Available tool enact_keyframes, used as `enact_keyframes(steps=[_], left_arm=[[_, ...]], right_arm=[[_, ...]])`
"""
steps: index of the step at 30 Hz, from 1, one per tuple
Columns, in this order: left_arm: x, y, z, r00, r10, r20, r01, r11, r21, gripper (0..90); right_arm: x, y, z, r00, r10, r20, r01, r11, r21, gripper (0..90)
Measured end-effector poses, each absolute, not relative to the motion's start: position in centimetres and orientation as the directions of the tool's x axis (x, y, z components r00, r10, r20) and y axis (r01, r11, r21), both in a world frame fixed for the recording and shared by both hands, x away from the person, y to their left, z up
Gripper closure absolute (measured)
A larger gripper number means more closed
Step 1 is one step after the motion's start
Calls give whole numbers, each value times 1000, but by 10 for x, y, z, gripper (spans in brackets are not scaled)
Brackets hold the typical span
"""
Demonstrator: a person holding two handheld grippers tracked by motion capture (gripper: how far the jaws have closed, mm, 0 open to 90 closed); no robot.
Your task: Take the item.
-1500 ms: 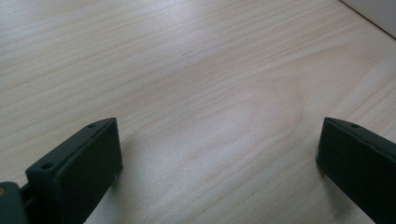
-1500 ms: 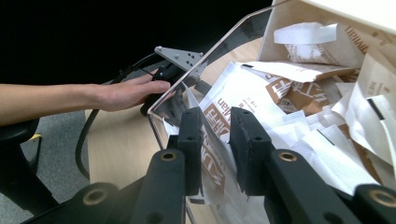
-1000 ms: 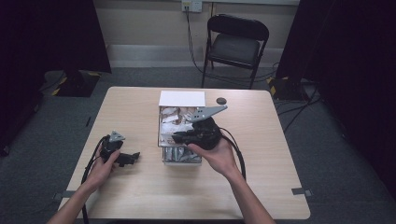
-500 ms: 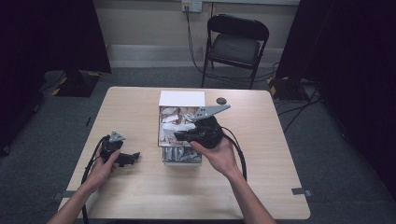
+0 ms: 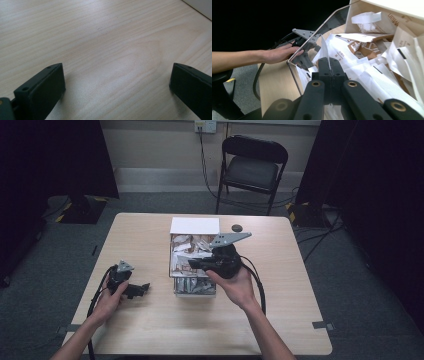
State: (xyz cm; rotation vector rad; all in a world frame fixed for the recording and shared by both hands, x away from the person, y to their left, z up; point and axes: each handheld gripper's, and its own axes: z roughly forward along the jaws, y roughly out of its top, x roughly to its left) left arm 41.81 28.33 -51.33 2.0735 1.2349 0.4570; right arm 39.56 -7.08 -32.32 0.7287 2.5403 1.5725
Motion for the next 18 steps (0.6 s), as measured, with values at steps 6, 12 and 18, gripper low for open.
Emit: enact_keyframes(steps=[6,12,18], left_arm=[[418,283,-513,490,871,-39,635,-326,700,0],[418,283,-513,490,871,-39,635,-326,700,0],[418,283,-513,490,871,-39,635,-326,700,0]], right_arm=[[396,-77,-319,-881,433,193,357,338,871,900],[395,-80,-316,-879,436,192,352,323,879,900],[391,-81,-310,-883,432,180,337,320,886,900]])
